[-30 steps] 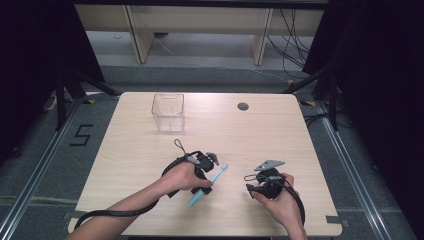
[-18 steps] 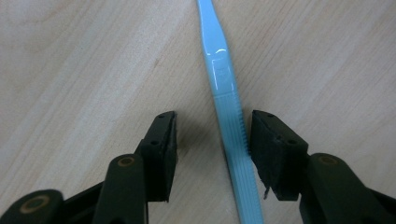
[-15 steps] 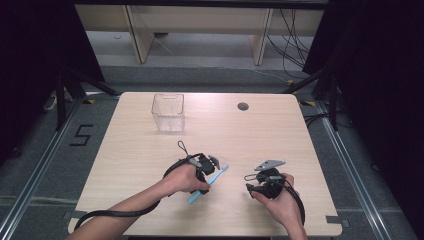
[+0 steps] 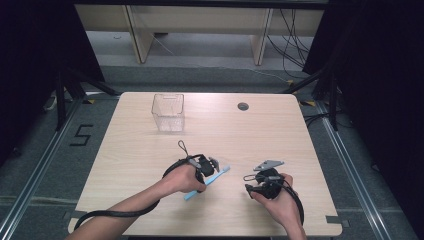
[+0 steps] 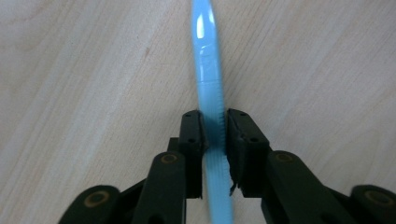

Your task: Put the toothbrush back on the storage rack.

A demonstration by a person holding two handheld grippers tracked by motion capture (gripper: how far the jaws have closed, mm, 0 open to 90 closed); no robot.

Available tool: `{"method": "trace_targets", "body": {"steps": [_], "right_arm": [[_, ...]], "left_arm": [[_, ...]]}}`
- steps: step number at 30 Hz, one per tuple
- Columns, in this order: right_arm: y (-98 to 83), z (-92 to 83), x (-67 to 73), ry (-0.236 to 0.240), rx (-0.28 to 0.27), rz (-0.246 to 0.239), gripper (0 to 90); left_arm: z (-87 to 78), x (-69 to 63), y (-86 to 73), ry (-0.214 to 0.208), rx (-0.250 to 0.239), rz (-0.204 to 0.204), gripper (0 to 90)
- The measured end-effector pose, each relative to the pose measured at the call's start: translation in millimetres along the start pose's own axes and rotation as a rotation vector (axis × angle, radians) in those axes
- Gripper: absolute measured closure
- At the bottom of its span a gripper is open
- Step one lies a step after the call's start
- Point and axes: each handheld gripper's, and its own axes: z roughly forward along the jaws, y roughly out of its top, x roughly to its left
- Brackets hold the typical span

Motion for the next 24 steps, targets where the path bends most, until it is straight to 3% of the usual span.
{"method": "trace_targets", "body": {"steps": [6, 14, 16, 17, 24], "right_arm": [[-0.3, 0.3, -0.1, -0.006, 0.006, -0.001, 35.3], [-0.9, 1.1, -0.8, -0.004, 0.003, 0.004, 35.3], [-1.1, 0.5, 0.5, -0.001, 0.004, 0.025, 35.2], [-0.9, 0.8, -1.5, -0.007, -0.005, 0.000, 35.3], [-0.1, -0.7, 0.1, -0.007, -0.027, 0.020, 35.3]], "left_arm": [[-0.7, 1.1, -0.2, -0.010, 0.007, 0.004, 77.7], [-1.3, 3.1, -4.1, -0.018, -0.028, 0.026, 77.9], [-2.4, 3.4, -5.8, -0.027, -0.054, 0.028, 78.0], [-3.5, 3.9, -6.8, -0.029, -0.060, 0.033, 77.9], [-12.0, 8.2, -14.9, -0.030, -0.146, 0.028, 78.0]]}}
